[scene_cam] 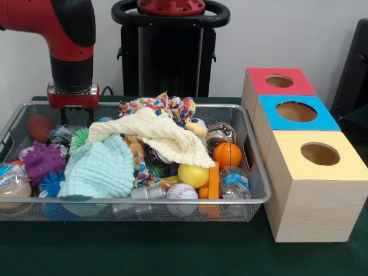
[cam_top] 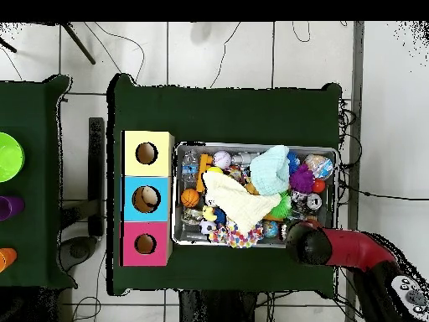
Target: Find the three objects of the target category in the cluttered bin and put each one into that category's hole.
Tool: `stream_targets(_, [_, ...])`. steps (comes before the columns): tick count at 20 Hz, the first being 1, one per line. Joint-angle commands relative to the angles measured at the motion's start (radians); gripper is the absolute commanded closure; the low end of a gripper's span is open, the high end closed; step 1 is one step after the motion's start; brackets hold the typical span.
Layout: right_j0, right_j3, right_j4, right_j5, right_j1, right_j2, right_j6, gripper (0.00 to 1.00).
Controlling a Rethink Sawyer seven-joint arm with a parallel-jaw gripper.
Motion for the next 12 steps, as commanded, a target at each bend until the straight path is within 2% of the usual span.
stream_targets(1, [0.024,-0.049,0.026,0.024,0.027,0.085,0.019,0.0])
stream_targets(6, [0.042,-0.043,0.051,0.063,-0.004,0.08,0.031,0.0])
stream_targets(12, [0.059,0.026,0.093,0.058,-0.099,0.072,0.069,0.0])
